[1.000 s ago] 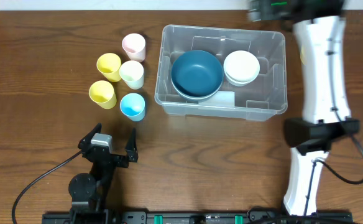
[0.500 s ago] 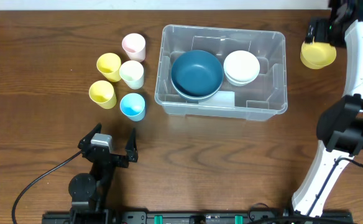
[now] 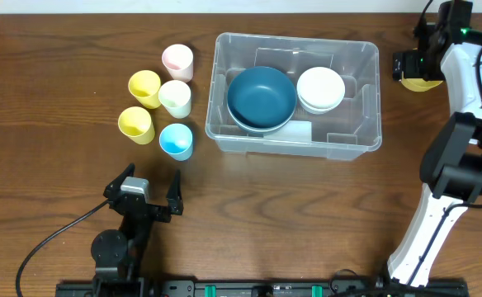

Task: Pack container
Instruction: 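Move the right gripper right to the yellow bowl and grasp its rim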

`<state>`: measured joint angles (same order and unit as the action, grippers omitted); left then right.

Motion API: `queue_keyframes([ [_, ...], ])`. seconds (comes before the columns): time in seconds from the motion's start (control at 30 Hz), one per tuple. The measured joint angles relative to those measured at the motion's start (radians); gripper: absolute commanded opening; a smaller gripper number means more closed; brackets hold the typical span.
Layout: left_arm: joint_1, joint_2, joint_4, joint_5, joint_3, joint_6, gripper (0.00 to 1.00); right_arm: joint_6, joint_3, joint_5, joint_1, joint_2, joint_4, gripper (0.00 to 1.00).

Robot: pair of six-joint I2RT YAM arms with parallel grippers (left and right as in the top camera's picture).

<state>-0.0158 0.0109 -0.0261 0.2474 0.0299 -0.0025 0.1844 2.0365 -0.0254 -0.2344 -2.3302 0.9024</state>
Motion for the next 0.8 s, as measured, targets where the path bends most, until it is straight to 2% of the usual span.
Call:
queue_keyframes([
  [0.27,0.0,0.0,0.0,0.0,0.0,0.0,0.98,0.023,-0.005,0.0,0.0,-0.076,-0.001,0.99],
  [0.37,0.0,0.0,0.0,0.0,0.0,0.0,0.98,0.029,-0.005,0.0,0.0,-0.08,0.004,0.94],
  [0.43,0.0,0.0,0.0,0.0,0.0,0.0,0.98,0.034,-0.005,0.0,0.0,-0.08,0.008,0.86],
  [0.5,0.0,0.0,0.0,0.0,0.0,0.0,0.98,0.037,-0.005,0.0,0.0,-0.08,0.013,0.61],
  [0.53,0.0,0.0,0.0,0.0,0.0,0.0,0.98,0.032,-0.005,0.0,0.0,-0.08,0.015,0.54],
  [0.67,0.0,0.0,0.0,0.0,0.0,0.0,0.98,-0.003,-0.005,0.0,0.0,-0.08,0.015,0.35],
  [0.8,0.0,0.0,0.0,0.0,0.0,0.0,0.98,-0.047,-0.004,-0.005,0.0,-0.08,0.022,0.09],
])
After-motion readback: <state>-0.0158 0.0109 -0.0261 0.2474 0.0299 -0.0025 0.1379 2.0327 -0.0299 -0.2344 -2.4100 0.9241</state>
